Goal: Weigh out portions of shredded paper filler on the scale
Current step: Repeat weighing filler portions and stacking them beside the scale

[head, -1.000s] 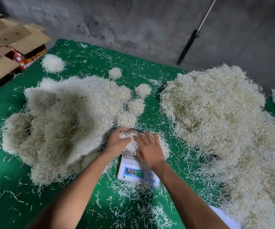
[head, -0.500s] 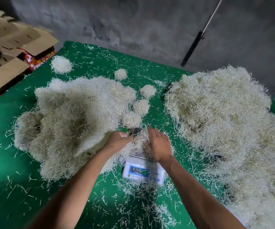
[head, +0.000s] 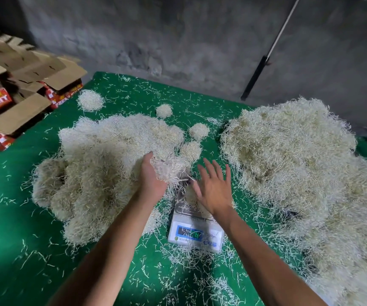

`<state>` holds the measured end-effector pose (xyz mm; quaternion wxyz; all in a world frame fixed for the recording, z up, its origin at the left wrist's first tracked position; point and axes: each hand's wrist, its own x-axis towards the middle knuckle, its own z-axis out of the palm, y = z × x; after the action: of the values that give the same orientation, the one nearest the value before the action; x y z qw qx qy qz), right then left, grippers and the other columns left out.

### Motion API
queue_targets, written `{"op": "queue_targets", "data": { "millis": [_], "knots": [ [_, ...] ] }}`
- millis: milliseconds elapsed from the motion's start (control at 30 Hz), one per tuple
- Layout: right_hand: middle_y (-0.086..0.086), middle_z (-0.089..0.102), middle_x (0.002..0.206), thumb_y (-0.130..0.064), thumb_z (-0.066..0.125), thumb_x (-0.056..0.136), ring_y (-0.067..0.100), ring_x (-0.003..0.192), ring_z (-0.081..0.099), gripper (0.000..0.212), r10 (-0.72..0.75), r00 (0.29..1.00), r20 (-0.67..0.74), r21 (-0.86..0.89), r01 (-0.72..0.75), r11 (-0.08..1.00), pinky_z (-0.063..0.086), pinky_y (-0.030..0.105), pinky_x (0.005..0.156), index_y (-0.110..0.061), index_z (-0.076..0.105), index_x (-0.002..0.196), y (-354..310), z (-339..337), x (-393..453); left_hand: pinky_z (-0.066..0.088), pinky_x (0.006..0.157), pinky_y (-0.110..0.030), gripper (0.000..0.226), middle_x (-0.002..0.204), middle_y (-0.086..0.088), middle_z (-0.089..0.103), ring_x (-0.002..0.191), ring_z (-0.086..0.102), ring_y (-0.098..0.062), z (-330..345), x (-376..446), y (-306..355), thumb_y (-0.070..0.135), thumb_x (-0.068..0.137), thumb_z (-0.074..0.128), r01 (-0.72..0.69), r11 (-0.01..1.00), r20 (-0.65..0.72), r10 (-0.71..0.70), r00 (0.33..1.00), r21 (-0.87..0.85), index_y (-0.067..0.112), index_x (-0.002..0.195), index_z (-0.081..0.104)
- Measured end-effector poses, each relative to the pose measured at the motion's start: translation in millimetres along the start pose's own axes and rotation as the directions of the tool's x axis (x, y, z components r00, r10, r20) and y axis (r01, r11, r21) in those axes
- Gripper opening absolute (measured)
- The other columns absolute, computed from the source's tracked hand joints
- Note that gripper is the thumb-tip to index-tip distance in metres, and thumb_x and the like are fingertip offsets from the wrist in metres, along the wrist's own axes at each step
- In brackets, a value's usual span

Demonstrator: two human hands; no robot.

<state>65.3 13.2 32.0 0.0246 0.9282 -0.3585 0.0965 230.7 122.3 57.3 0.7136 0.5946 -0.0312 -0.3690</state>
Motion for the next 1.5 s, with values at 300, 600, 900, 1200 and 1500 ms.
{"op": "queue_targets", "data": {
  "millis": [300, 600, 900, 1200, 1500],
  "knots": [
    [-0.013, 0.056, 0.108, -0.022, 0.061, 0.1, -0.014, 0.088, 0.047, 0.048, -0.033, 0.983, -0.181, 0.703, 0.153, 0.694, 0.036, 0.008, 0.08, -0.01, 0.052, 0.146, -10.0, -63.0, 7.9, 0.055, 0.083, -0.024, 0.031, 0.121, -0.009, 0.067, 0.103, 0.071, -0.017, 68.7, -27.6, 19.3, 0.011, 0.105, 0.046, 0.045, 0.998, 0.398, -0.026, 0.917, -0.04, 0.012, 0.133, 0.058],
    [-0.002, 0.053, 0.141, -0.01, 0.066, 0.094, 0.017, 0.116, 0.057, 0.053, 0.512, 0.857, -0.062, 0.925, -0.143, 0.351, 0.052, 0.039, 0.102, -0.022, 0.049, 0.143, 65.6, -76.8, 4.3, 0.05, 0.06, -0.016, 0.052, 0.074, 0.016, 0.065, 0.062, 0.059, 0.002, 112.8, -41.9, -29.2, 0.079, 0.077, 0.062, -0.209, 0.885, 0.574, -0.077, 0.815, 0.416, 0.036, 0.107, 0.068],
    [0.001, 0.048, 0.122, -0.012, 0.068, 0.095, 0.009, 0.089, 0.056, 0.051, 0.601, 0.796, -0.07, 0.728, -0.371, 0.577, 0.056, 0.034, 0.095, -0.021, 0.05, 0.142, 174.8, -31.8, -67.5, 0.047, 0.051, -0.035, 0.035, 0.067, -0.026, 0.064, 0.055, 0.048, -0.018, 120.3, -36.5, -60.3, 0.017, 0.096, 0.066, -0.601, 0.426, 0.566, 0.22, 0.794, 0.676, -0.011, 0.075, 0.065],
    [0.012, 0.04, 0.154, -0.022, 0.058, 0.101, 0.031, 0.131, 0.05, 0.05, 0.524, 0.851, 0.024, 0.272, -0.51, 0.816, 0.042, 0.042, 0.112, -0.019, 0.041, 0.149, 259.6, -10.7, -112.4, 0.043, 0.062, -0.03, 0.039, 0.075, -0.011, 0.065, 0.068, 0.058, -0.023, 89.9, -19.0, -66.1, 0.034, 0.091, 0.05, -0.499, 0.368, 0.374, 0.361, 0.854, 0.785, 0.0, 0.089, 0.067],
    [0.0, 0.061, 0.068, -0.036, 0.046, 0.104, 0.01, 0.068, 0.063, 0.032, 0.461, 0.871, 0.172, 0.139, -0.485, 0.864, 0.035, 0.052, 0.116, -0.022, 0.06, 0.078, 204.9, 4.8, -112.6, 0.042, 0.061, -0.02, 0.027, 0.091, 0.009, 0.069, 0.063, 0.059, 0.002, 46.2, -20.7, -102.7, 0.044, 0.106, 0.046, -0.403, 0.441, 0.321, 0.251, 0.913, 0.802, 0.026, 0.115, 0.063]
  ]
}}
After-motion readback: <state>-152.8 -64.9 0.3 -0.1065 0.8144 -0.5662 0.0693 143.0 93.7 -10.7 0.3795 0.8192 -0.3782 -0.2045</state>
